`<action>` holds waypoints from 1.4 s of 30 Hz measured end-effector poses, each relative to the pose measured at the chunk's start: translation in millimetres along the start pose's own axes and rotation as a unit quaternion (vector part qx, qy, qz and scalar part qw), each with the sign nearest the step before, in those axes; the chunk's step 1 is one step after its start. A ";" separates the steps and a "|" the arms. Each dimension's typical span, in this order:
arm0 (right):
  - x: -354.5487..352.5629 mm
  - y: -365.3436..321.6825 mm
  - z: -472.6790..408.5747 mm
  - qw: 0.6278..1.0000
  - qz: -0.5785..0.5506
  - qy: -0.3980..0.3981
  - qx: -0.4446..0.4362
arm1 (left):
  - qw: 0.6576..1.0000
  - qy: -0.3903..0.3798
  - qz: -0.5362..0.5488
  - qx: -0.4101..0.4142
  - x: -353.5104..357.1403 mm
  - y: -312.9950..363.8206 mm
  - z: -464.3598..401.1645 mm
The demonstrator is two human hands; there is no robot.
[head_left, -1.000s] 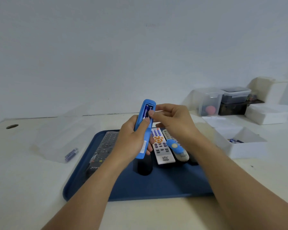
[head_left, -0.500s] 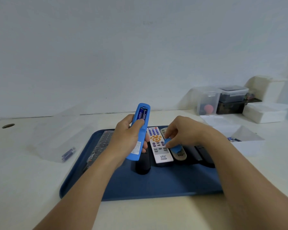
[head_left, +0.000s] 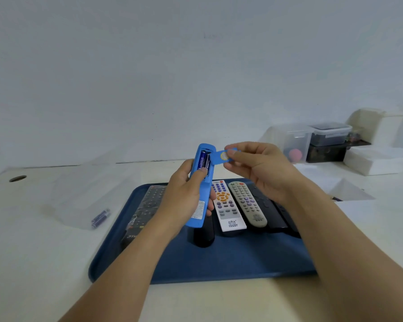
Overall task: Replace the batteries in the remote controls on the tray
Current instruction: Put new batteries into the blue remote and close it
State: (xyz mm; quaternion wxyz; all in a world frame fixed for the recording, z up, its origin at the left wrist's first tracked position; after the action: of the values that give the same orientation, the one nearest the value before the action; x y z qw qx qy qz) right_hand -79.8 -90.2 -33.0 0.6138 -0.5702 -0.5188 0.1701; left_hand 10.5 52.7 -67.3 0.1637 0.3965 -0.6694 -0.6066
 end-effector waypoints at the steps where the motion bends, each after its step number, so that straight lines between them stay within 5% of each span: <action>1: -0.2 3.0 -0.3 0.999 0.032 0.009 -0.004 | 1.000 0.002 0.017 -0.004 0.3 -0.6 -0.2; 6: 6.7 15.3 4.4 0.981 0.184 -0.012 0.054 | 0.995 0.026 0.094 -0.010 -3.9 -5.2 -4.5; 9: 12.9 19.8 6.4 0.984 0.152 -0.048 0.078 | 0.995 0.036 0.095 -0.005 -7.1 -3.1 -3.7; 20: 13.0 4.0 1.9 0.987 0.143 -0.029 -0.063 | 0.998 -0.037 0.041 -0.035 1.1 -4.5 -1.0; 24: 11.5 8.8 4.8 0.994 0.105 0.014 -0.025 | 0.999 -0.005 0.053 -0.009 -0.4 -0.1 -1.0; 29: 16.6 20.2 10.3 0.962 0.265 -0.031 0.063 | 0.997 0.042 -0.018 0.057 -4.1 1.1 0.1; 34: 24.7 28.1 9.6 0.992 0.009 -0.033 0.121 | 0.994 0.020 0.031 0.101 0.2 8.4 3.1; 42: 27.4 30.0 11.2 0.995 0.028 -0.015 0.098 | 0.992 0.003 -0.031 0.122 0.5 3.5 0.1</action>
State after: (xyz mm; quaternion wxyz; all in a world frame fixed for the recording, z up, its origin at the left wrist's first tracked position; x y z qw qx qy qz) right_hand -66.5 -53.7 -49.3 0.6539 -0.5191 -0.4927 0.2452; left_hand 9.0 52.3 -64.1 0.0968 0.4363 -0.7252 -0.5237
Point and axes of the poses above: each hand's wrist, its own z-axis away from the middle knuckle, its own x-axis out of the palm, y = z × x, the point moved 4 cm from there along -z, towards the middle knuckle, and after that the axes turned 10 degrees about -z, right-handed, at the moved point
